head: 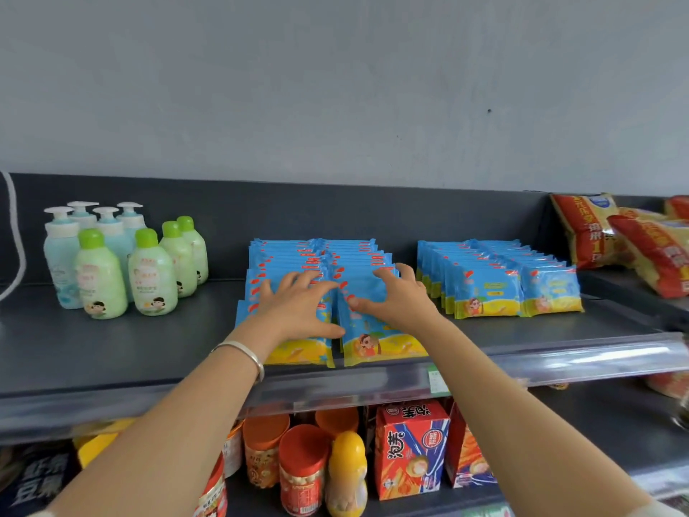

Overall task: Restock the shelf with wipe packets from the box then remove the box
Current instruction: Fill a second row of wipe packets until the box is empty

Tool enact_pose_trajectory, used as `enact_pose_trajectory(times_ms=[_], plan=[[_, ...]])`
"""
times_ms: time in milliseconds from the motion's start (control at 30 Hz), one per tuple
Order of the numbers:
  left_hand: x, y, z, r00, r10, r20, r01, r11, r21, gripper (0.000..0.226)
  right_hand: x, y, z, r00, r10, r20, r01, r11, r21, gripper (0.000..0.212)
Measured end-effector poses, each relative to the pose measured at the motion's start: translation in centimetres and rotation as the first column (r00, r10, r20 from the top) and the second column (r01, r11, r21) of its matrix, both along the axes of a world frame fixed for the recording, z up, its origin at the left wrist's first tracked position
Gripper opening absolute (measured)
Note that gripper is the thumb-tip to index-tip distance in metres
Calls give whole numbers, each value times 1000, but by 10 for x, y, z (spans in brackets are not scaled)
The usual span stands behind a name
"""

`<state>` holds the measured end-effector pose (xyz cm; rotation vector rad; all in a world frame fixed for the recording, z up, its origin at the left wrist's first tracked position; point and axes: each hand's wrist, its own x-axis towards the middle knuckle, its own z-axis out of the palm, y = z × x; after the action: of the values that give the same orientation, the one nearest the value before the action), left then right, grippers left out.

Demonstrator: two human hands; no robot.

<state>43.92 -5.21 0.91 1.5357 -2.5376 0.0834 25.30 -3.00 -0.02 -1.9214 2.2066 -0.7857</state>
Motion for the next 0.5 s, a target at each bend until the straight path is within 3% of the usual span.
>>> enact_pose_trajectory(times_ms=[167, 367, 500], plan=[[2, -1, -3, 999, 41, 22, -40, 998, -54, 80, 13, 2, -14, 993, -67, -96, 52, 987, -153, 76], [3, -1, -2, 999, 39, 26, -38, 998, -54, 76, 8, 1, -10, 987, -48, -154, 32, 994, -107, 78], [5, -3, 5, 993, 84, -81, -90, 993, -73, 65, 6, -4, 1, 979, -57, -194, 34, 992, -118, 70]])
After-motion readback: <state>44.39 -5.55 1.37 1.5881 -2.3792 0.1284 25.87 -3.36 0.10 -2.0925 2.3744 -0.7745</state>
